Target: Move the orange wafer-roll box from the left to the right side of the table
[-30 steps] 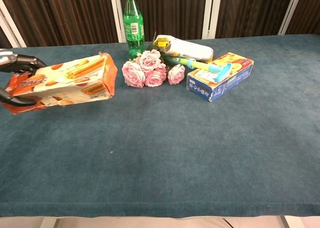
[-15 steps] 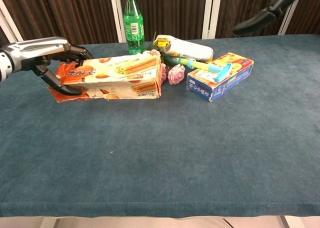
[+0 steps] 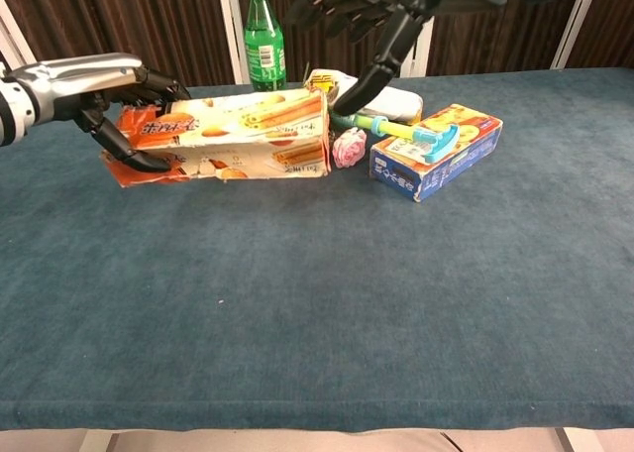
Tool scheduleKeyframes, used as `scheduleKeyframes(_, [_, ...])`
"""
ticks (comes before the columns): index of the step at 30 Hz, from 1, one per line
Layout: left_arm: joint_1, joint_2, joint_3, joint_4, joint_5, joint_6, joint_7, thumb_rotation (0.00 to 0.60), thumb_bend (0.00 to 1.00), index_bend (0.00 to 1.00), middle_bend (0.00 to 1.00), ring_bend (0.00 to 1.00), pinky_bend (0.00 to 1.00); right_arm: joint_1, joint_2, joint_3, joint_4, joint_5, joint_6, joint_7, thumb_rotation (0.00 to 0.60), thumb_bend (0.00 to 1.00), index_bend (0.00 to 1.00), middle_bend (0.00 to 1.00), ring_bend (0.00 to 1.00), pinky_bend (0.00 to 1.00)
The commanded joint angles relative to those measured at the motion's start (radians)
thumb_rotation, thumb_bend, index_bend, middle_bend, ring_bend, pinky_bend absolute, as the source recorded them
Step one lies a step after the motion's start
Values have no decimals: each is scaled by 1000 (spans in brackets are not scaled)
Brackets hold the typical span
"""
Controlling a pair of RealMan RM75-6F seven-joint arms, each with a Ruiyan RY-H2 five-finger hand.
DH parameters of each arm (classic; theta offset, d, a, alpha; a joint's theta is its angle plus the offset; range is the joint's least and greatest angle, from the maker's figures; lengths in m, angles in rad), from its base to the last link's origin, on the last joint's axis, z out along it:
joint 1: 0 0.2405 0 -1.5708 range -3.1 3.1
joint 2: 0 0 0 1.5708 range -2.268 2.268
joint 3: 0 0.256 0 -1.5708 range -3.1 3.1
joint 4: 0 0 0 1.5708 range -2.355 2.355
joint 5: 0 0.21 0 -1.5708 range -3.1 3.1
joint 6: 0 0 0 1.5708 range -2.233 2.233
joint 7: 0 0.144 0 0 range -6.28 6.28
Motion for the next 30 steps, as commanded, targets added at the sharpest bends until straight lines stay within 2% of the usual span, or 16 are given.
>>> scheduleKeyframes(1, [-1,-3,-4,-10,-14,19,20,600,235,647,766,755,802,120,-93,-53,36,165,75,-113,600,58,0,0,0,0])
scheduleKeyframes(5, [1,-1,-6,-31,-33,40,43,600,237,650,771,762,809,173,-153,-69,70,249,135,-168,600,58,0,0,0,0])
scheduleKeyframes(15, [-1,9,-1,-70,-46,52,65,600,236,650,771,762,809,220,-235,-81,129,306,228,-254,600,58,0,0,0,0])
scheduleKeyframes(24, [-1,17,0,-88,-50,62,67,600,234,651,774,766,812,220,-289,-65,183,312,222,-257,600,56,0,7,0,14])
scheduleKeyframes(26, [1,18,2,-89,-45,66,66,600,234,651,774,766,812,211,-300,-57,193,294,226,-244,600,77,69,94,59,121])
scheduleKeyframes(27, [1,19,2,-90,-44,67,62,600,235,651,774,766,812,208,-303,-54,196,289,228,-241,600,122,179,206,159,241])
scheduleKeyframes(30, [4,21,3,-94,-37,71,53,600,236,652,774,766,812,196,-322,-51,207,250,251,-237,600,253,479,455,432,499])
